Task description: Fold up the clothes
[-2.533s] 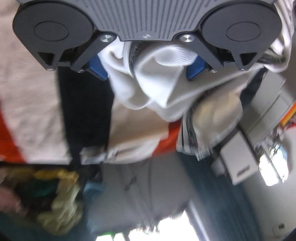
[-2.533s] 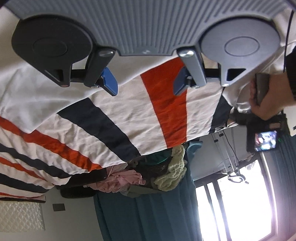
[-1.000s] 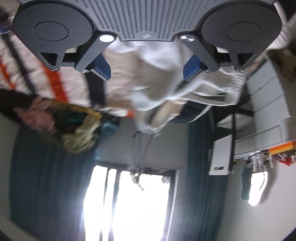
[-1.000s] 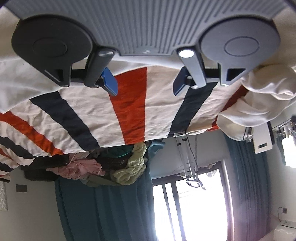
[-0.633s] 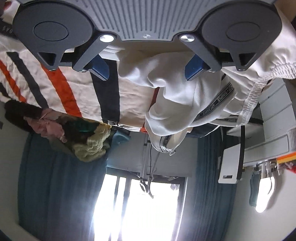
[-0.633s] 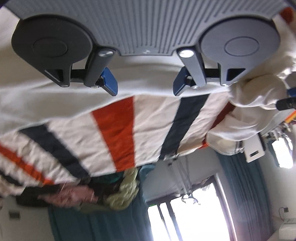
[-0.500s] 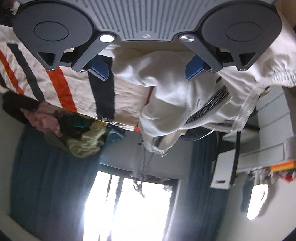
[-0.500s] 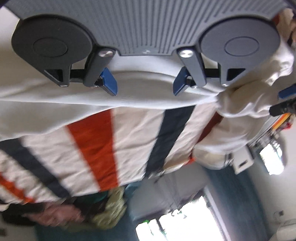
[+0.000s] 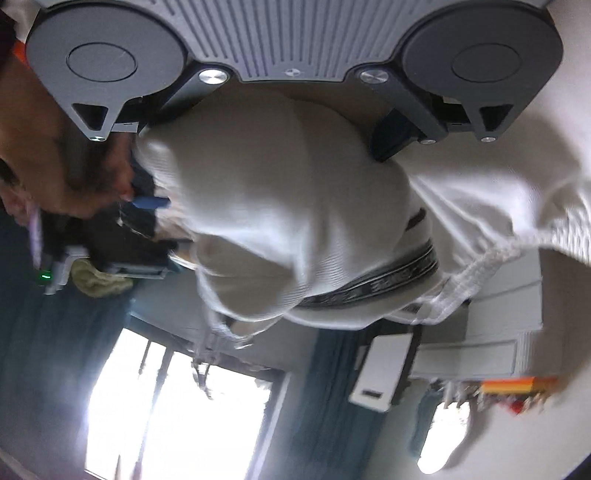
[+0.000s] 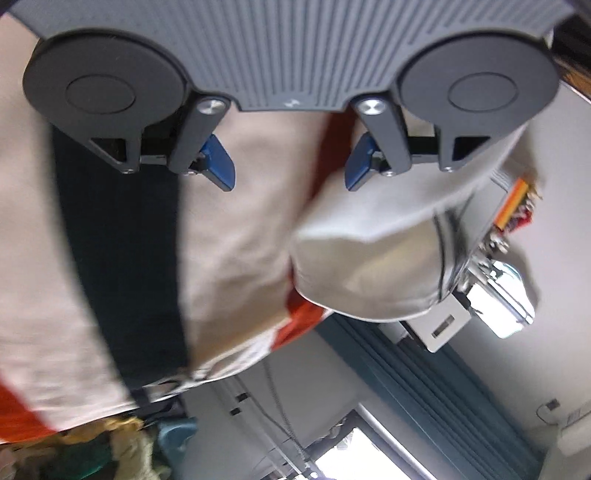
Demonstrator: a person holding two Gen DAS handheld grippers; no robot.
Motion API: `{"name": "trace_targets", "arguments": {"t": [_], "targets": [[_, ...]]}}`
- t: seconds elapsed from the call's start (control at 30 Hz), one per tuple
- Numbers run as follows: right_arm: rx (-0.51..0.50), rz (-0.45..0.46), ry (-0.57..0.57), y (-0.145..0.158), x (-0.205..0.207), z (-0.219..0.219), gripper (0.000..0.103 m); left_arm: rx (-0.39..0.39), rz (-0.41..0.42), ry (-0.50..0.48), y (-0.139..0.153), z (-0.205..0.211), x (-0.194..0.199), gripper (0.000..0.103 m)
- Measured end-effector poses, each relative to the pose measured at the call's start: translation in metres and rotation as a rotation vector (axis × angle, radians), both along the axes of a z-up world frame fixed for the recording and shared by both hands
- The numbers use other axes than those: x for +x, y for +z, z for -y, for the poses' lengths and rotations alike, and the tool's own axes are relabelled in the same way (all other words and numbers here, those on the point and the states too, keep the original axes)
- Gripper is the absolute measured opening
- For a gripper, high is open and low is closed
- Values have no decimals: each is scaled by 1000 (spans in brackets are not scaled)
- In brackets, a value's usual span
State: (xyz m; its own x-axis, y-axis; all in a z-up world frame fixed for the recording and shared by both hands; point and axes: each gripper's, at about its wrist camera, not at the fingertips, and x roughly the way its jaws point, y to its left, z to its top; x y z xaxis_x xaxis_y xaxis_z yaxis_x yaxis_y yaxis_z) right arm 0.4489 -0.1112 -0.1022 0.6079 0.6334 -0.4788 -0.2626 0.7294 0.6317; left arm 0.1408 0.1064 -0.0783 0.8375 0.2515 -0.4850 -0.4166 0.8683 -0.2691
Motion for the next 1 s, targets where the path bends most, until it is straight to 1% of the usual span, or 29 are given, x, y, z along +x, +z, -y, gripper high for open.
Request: {"name": "trace_targets", "arguments": {"t": [0.07, 0.13, 0.23, 0.27, 0.3, 0.33, 0.37, 0.43, 0.5, 0.63, 0.7, 0.83, 1.0], "targets": [[7, 15, -18, -4, 19, -21, 62, -10, 19, 19, -5, -4, 2, 95], [33, 27, -30, -10, 35, -39, 63, 0, 28, 27, -9, -6, 4, 96], [85, -5, -59, -22, 50, -54, 62, 12, 41, 31, -14, -7, 6, 96], [94, -5, -56, -22, 52, -58, 49, 16, 45, 32, -15, -7, 7, 96], [96, -2, -54, -22, 54, -61, 22, 17, 48, 33, -16, -7, 7, 96], [59, 17, -63, -17, 52, -63, 5, 17, 51, 34, -16, -8, 6, 96], [-1, 76, -106, -6, 42, -62, 7, 17, 54, 35, -17, -8, 6, 96], [-114, 187, -189, 15, 25, -58, 7, 17, 55, 35, -16, -7, 6, 96], [-128, 217, -238, 31, 14, -35, 7, 14, 58, 33, -14, -6, 4, 96], [-165, 242, -389, 53, -27, 52, 7, 36, 59, 4, -6, 2, 2, 96], [-183, 254, -464, 64, -48, 95, 7, 59, 69, -31, -2, 12, 0, 96], [-220, 277, -615, 85, -89, 182, 7, 119, 117, -125, 9, 32, -7, 96], [-266, 305, -804, 113, -140, 291, 7, 192, 132, -236, 12, 63, -13, 96]]}}
